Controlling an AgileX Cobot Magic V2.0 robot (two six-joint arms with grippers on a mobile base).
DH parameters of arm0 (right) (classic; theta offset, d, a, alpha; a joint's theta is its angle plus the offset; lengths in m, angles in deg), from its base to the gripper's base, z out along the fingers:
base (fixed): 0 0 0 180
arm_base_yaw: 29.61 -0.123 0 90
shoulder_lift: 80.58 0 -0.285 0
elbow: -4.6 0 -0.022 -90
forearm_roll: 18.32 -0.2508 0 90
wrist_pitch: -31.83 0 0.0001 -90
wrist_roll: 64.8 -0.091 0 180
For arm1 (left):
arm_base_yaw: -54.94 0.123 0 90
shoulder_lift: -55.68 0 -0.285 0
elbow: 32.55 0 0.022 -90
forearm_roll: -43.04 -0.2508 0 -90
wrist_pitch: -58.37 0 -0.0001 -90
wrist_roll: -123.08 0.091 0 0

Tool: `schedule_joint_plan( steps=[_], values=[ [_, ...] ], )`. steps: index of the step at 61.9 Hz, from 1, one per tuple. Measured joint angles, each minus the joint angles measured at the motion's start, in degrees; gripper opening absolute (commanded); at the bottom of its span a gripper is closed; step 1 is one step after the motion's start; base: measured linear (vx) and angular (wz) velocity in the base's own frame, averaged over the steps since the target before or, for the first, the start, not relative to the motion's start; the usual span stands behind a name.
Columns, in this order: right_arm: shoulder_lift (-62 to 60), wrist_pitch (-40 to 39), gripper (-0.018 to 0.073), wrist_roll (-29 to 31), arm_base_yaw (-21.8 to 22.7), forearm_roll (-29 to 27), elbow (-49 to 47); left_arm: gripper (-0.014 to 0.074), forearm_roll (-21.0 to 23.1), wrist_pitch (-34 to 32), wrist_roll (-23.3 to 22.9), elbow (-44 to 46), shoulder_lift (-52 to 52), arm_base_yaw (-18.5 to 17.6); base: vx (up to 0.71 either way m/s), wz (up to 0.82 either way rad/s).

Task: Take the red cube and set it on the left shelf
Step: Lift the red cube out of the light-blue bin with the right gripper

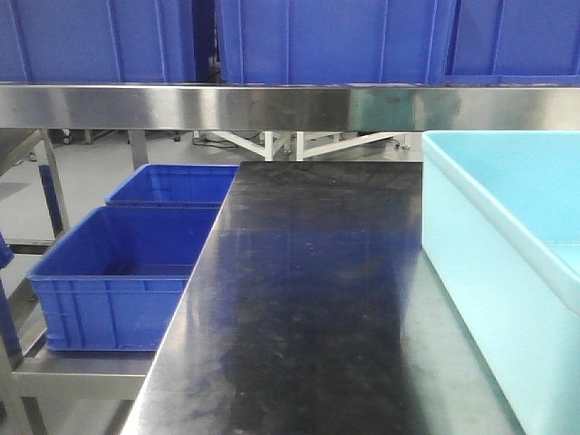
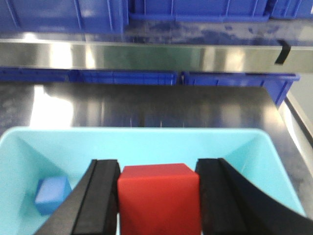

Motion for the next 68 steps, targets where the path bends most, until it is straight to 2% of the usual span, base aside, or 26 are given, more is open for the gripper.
schedule_joint_plan(
  steps=[68],
  values=[
    [0.0,0.2,0.0057,0.0,0.0,0.0,1.0,0.0106,0.0,0.0,0.0,0.0,0.0,0.0,0.00,0.01]
  ],
)
